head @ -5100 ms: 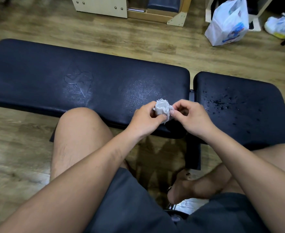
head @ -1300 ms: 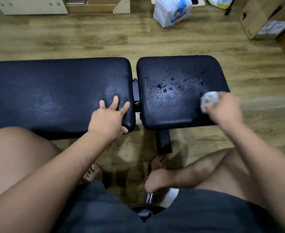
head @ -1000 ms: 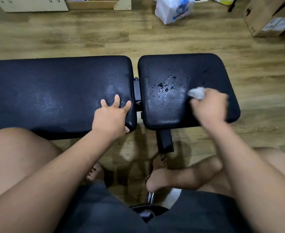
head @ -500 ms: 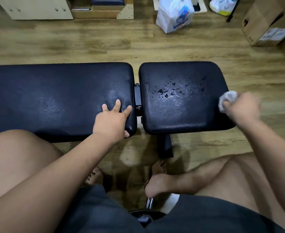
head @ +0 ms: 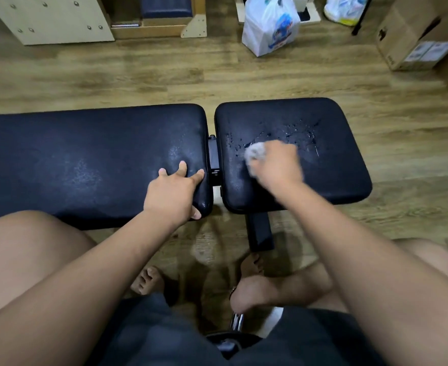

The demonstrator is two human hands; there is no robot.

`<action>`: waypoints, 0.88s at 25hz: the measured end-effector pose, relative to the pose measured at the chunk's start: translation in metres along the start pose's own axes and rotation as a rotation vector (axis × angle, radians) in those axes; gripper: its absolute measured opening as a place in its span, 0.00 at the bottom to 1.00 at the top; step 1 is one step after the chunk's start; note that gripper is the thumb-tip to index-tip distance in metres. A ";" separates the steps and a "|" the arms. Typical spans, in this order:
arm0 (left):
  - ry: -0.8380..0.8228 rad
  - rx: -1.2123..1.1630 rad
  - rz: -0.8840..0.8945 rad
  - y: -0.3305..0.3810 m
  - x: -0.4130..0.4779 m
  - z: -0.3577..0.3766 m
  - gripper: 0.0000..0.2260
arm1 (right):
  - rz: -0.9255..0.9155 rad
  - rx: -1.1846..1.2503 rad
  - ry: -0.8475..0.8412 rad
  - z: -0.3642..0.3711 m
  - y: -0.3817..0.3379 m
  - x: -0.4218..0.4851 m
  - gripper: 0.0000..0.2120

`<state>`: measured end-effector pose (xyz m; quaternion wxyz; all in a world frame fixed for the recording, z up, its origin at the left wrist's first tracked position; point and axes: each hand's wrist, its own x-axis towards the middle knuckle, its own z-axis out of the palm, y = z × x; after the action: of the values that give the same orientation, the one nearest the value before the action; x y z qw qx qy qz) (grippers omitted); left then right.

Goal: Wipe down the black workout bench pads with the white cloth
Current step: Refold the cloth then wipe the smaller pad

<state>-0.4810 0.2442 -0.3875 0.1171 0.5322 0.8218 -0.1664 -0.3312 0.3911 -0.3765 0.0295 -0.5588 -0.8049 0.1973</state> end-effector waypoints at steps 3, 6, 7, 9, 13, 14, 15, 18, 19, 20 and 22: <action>0.006 0.003 0.006 -0.001 0.002 0.000 0.44 | 0.247 -0.085 0.091 -0.054 0.091 0.013 0.12; -0.001 0.005 0.003 0.000 0.005 -0.003 0.44 | 0.364 -0.117 0.120 -0.081 0.124 0.020 0.09; -0.008 0.001 0.004 0.000 0.005 -0.003 0.44 | 0.353 -0.092 0.144 -0.074 0.111 0.018 0.07; -0.013 0.004 0.000 0.001 0.005 -0.004 0.44 | 0.292 -0.021 0.169 -0.040 0.061 0.013 0.13; -0.005 -0.004 0.010 -0.001 0.000 -0.004 0.45 | -0.017 0.063 -0.022 0.025 -0.061 -0.016 0.12; 0.000 -0.001 0.010 -0.001 -0.002 -0.002 0.45 | -0.051 0.063 -0.056 0.028 -0.063 -0.012 0.12; 0.004 0.000 0.012 -0.001 -0.003 -0.001 0.44 | -0.039 0.065 -0.061 0.023 -0.053 -0.010 0.12; 0.014 -0.015 0.022 -0.005 -0.005 0.003 0.42 | 0.091 -0.028 0.025 -0.014 0.022 0.006 0.14; 0.016 -0.022 0.030 -0.007 -0.005 0.004 0.42 | 0.146 -0.094 0.061 -0.032 0.054 0.011 0.12; 0.017 -0.020 0.033 -0.007 -0.004 0.004 0.42 | 0.197 -0.152 0.083 -0.050 0.085 0.015 0.13; 0.011 -0.006 0.027 -0.005 -0.002 0.004 0.42 | 0.330 -0.190 0.107 -0.079 0.130 0.025 0.12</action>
<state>-0.4852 0.2391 -0.3901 0.1164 0.5436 0.8158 -0.1595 -0.2041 0.4748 -0.3531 -0.0132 -0.6931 -0.7147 0.0925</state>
